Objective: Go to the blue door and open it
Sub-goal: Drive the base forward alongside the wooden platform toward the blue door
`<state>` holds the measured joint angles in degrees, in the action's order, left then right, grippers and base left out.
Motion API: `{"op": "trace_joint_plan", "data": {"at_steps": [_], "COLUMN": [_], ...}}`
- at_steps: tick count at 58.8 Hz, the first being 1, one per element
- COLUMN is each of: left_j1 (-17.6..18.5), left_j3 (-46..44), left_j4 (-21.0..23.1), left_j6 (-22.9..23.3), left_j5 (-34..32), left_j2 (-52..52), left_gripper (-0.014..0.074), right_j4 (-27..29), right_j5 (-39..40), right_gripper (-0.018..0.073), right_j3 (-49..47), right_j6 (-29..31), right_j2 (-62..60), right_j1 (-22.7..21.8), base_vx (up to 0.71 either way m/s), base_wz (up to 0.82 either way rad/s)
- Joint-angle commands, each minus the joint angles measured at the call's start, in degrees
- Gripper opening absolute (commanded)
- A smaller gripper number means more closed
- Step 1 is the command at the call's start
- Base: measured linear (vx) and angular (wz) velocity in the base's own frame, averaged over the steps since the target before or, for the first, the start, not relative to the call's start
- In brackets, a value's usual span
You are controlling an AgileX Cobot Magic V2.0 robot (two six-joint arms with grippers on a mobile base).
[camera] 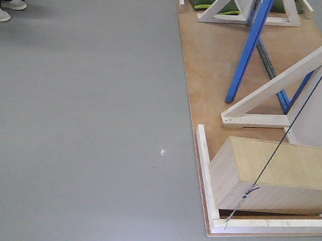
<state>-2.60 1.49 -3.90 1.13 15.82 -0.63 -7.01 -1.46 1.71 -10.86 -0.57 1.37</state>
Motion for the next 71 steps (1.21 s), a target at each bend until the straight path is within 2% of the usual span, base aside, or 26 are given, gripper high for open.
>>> {"op": "trace_joint_plan", "data": {"at_steps": [1, 38, 71], "left_j1": [0.4, 0.4, 0.4], "left_j3": [-1.4, -1.4, -1.4], "left_j4": [0.2, 0.2, 0.2], "left_j6": [0.4, 0.4, 0.4], "left_j5": [-4.9, -4.9, -4.9], "left_j2": [-0.8, -0.8, -0.8], "left_gripper": [0.0073, 0.0073, 0.0073], "right_j4": [-0.5, -0.5, -0.5], "right_j5": [4.8, 5.0, 5.0], "right_gripper": [0.0012, 0.0012, 0.0012], "right_j3": [0.1, 0.1, 0.1], "right_j6": [0.5, 0.5, 0.5], "right_j2": [-0.8, -0.8, -0.8], "right_j1": [-0.3, -0.3, -0.3], "base_vx": [0.18, 0.23, 0.37], "base_wz": [-0.05, 0.08, 0.1]}}
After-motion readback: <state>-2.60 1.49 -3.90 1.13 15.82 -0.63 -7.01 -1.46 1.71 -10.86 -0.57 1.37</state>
